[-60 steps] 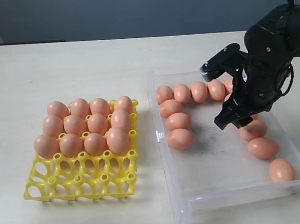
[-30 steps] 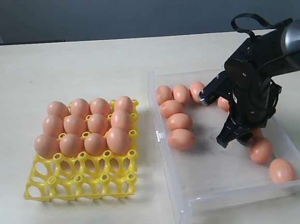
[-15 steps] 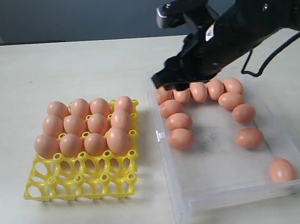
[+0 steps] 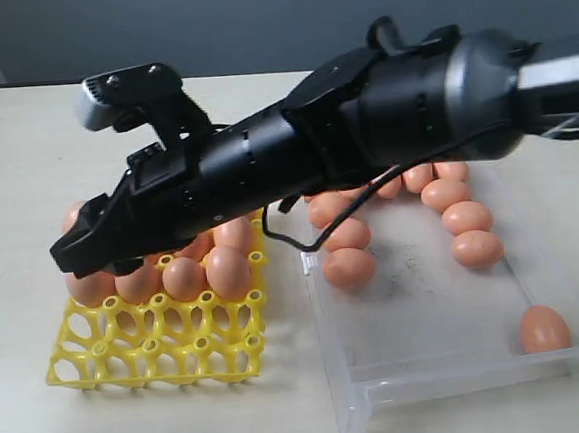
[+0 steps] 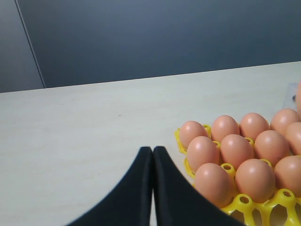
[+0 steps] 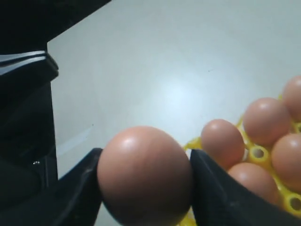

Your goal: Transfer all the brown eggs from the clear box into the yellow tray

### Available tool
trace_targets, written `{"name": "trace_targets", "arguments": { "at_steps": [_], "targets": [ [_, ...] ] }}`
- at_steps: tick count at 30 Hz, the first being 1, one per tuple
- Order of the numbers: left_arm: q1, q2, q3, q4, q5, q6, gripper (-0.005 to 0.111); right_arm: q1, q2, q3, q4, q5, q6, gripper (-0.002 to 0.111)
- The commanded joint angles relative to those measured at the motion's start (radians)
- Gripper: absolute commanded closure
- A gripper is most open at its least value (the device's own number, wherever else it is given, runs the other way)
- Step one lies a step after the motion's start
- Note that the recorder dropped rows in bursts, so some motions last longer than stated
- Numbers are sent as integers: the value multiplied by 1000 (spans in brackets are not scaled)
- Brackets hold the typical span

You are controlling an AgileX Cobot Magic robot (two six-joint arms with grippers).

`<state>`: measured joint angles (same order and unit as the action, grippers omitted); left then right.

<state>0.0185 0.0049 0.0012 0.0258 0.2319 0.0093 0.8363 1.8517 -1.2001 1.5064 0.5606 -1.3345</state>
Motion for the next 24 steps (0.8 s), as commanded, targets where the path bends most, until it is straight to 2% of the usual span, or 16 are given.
{"name": "trace_targets", "arguments": {
  "at_steps": [1, 10, 24],
  "targets": [
    [-11, -5, -1, 1, 0, -2, 106, 22, 102, -81, 56, 44, -63, 109],
    [-11, -5, -1, 1, 0, -2, 106, 31, 251, -192, 71, 127, -69, 109],
    [-11, -5, -1, 1, 0, -2, 106, 73, 318, -200, 56, 84, -69, 109]
  ]
}}
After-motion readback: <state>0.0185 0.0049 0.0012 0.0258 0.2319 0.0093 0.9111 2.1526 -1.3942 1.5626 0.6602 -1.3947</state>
